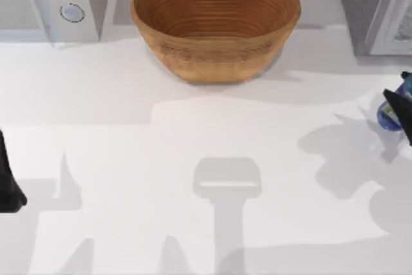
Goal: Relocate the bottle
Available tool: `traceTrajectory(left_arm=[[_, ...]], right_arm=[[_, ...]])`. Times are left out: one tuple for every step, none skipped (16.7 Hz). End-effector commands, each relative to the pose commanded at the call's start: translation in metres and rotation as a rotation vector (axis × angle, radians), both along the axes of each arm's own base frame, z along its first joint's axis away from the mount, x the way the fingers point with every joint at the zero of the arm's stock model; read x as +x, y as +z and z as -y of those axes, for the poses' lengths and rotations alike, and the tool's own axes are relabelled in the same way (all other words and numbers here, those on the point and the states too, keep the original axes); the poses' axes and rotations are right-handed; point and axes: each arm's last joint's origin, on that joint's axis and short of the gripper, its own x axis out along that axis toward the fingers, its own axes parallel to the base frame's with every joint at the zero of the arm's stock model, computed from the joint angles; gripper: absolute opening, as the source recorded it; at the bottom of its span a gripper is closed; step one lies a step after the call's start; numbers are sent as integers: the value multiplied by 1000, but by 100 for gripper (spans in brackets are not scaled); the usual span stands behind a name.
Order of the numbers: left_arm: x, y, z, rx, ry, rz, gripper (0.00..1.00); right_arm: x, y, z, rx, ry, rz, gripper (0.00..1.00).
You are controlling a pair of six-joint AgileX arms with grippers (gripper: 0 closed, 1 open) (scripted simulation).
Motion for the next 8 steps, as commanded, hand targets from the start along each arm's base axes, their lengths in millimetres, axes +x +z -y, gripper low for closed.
traceTrajectory(left_arm=[[0,0,0,0,0,0,100],[0,0,0,0,0,0,100],[0,0,0,0,0,0,100],[0,0,0,0,0,0,100],[0,0,0,0,0,0,100],[0,0,0,0,0,0,100],[0,0,0,0,0,0,100],[0,0,0,0,0,0,100]], right_arm=[[-8,3,10,-1,0,3,0],[-15,5,16,-2,-1,5,0],[-19,7,20,-2,-1,6,0],[-20,7,21,-3,-1,7,0],[-20,7,21,-3,-1,7,0],[-20,7,21,-3,-1,7,0],[-20,7,21,-3,-1,7,0],[-19,6,20,1,2,1,0]])
